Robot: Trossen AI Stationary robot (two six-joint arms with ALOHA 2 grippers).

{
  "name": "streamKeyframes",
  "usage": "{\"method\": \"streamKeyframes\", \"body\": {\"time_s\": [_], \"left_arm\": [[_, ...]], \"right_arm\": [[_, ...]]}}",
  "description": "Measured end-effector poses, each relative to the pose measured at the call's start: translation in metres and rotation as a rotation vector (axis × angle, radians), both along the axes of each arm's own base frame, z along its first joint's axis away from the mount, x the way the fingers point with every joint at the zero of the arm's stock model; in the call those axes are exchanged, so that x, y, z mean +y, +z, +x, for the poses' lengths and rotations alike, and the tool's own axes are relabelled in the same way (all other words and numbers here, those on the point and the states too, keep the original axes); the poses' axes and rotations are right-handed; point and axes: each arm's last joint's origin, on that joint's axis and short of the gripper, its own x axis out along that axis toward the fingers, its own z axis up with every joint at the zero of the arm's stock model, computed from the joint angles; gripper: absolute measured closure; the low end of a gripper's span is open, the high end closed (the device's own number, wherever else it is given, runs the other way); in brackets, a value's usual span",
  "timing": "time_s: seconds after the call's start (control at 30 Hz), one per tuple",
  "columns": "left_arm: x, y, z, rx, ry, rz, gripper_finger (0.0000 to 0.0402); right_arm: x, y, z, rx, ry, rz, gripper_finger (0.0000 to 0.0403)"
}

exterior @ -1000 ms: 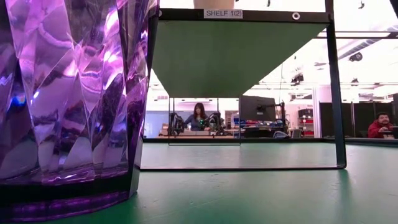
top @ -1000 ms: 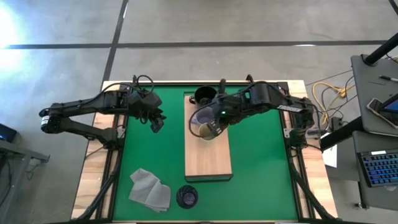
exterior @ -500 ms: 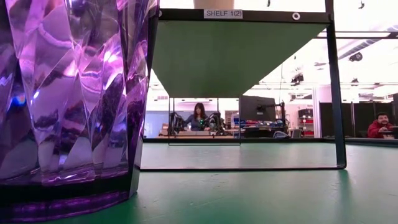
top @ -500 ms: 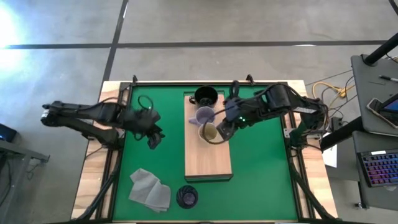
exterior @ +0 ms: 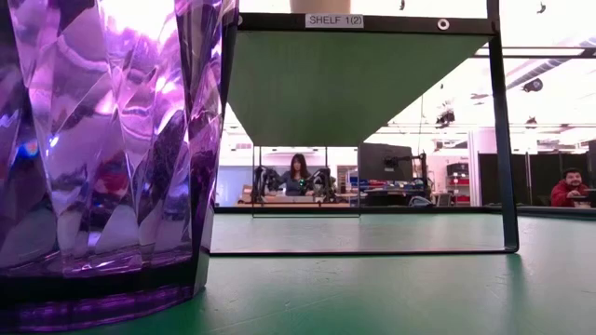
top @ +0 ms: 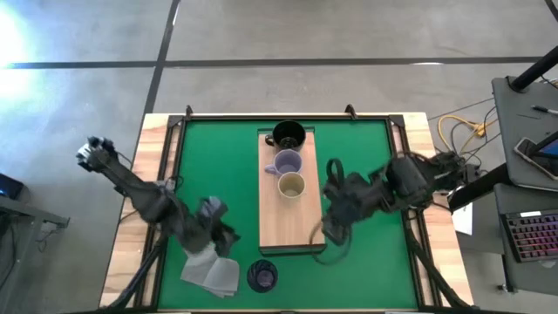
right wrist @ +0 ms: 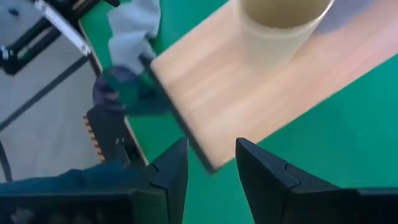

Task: Stack small to large cups/mugs on shelf
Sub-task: Put the purple cup on the shelf

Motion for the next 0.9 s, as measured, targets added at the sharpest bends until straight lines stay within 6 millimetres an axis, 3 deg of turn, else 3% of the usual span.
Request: {"method": "streamKeyframes", "body": {"time_s": [0.13,0.47,0.73,0.9], "left_arm": [[-0.030,0.000,0.017,0.078,-0.024,-0.002,0.0249],[-0.058,0.020,0.045,0.228,0.005,-0.001,0.0249],[-0.080,-0.013,0.059,0.363,0.024,-0.081,0.0249],[-0.091,-0.016,0.064,0.305,0.012,-0.107,0.0249]], "right_arm": [[0.028,-0.011,-0.009,0.034,0.025,-0.016,0.0275],[0.073,-0.047,-0.029,0.139,-0.025,-0.041,0.0275],[0.093,-0.062,-0.043,0.154,-0.066,-0.065,0.0275],[0.095,-0.064,-0.044,0.134,-0.086,-0.086,0.0275]]}}
